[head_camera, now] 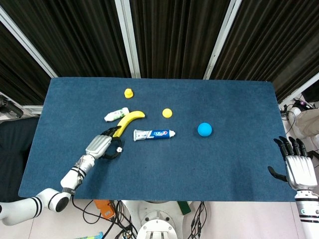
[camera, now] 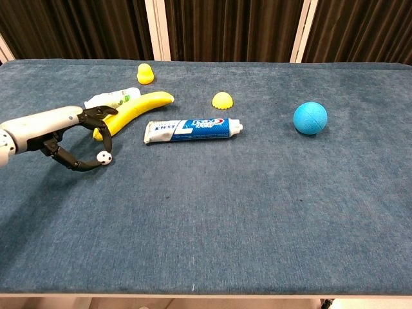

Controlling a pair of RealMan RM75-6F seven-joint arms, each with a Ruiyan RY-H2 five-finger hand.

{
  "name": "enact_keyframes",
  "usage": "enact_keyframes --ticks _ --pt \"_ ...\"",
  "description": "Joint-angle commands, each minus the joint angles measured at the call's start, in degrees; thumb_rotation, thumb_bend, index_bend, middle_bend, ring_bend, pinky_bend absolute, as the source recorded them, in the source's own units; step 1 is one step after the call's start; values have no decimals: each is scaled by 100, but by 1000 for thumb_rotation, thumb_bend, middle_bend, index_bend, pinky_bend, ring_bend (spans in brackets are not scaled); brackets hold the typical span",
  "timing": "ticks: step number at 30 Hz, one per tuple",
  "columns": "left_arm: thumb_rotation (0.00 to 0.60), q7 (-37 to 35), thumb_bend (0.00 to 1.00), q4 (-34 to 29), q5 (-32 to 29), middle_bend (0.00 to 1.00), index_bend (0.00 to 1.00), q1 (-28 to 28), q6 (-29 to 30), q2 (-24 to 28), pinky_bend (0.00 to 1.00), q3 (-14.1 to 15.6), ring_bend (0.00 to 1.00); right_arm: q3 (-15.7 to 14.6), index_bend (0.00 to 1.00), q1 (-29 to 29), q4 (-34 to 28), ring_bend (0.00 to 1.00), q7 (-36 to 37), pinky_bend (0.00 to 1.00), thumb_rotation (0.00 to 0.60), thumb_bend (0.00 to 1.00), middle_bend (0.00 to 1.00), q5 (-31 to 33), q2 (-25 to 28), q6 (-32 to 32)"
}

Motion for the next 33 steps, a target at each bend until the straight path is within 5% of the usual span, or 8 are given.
enact_keyframes --ticks 1,14,22,33 --pt "600 27 307 11 -6 14 477 -27 -20 -16 119 -6 0 -1 186 2 -1 93 0 0 600 349 156 0 -1 -4" --pt "600 172 383 -111 -53 62 552 -68 27 79 118 -43 0 -9 186 3 6 93 16 0 600 349 156 -23 -4 7" --pt "600 1021 386 -1498 30 61 552 -126 328 1006 119 -156 0 -13 186 3 -7 93 69 0 600 349 156 -18 17 -7" --pt "600 1917 386 -3042 -614 61 552 -263 409 2325 119 -546 0 -28 186 -7 -21 93 88 0 600 350 156 -26 36 -5"
